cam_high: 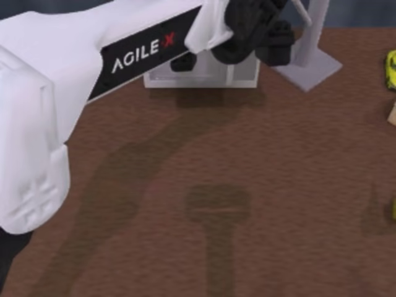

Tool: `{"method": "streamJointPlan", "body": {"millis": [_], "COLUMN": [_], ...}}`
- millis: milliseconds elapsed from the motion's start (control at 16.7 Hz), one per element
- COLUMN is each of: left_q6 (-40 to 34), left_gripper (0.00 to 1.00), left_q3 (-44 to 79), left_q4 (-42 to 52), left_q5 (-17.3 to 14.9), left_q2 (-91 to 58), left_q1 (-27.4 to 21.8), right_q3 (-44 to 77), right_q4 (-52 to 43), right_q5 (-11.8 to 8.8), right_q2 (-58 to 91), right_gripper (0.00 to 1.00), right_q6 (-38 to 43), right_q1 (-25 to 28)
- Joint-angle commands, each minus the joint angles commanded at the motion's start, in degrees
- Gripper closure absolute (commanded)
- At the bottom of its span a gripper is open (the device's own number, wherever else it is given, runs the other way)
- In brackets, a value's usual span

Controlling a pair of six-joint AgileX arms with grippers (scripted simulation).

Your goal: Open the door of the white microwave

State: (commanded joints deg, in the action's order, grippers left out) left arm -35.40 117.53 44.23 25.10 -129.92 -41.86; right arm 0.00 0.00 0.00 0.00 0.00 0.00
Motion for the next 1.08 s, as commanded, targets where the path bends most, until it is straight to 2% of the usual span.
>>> {"method": "streamJointPlan", "body": {"millis": [240, 600, 840, 1080], "left_q6": [0.4, 3.2, 3.4, 3.4], "left_gripper": [0.0, 0.0, 0.0, 0.3], "left_q3": [0.7, 7.5, 7.9, 7.9], "left_q4": [-0.7, -5.6, -5.9, -5.9], "left_q5": [-0.3, -2.1, -2.3, -2.3], "left_q2": [-0.9, -11.9, -12.5, -12.5], "left_q1": [0.5, 3.5, 3.7, 3.7], "right_q3": [0.0, 0.0, 0.0, 0.0], "right_q4": [0.0, 0.0, 0.0, 0.0], "right_q5": [0.0, 0.0, 0.0, 0.0], "right_q2": [0.0, 0.0, 0.0, 0.0], "right_gripper": [0.0, 0.0, 0.0, 0.0], "right_q6": [0.0, 0.0, 0.0, 0.0], "right_q1": [0.0, 0.0, 0.0, 0.0]}}
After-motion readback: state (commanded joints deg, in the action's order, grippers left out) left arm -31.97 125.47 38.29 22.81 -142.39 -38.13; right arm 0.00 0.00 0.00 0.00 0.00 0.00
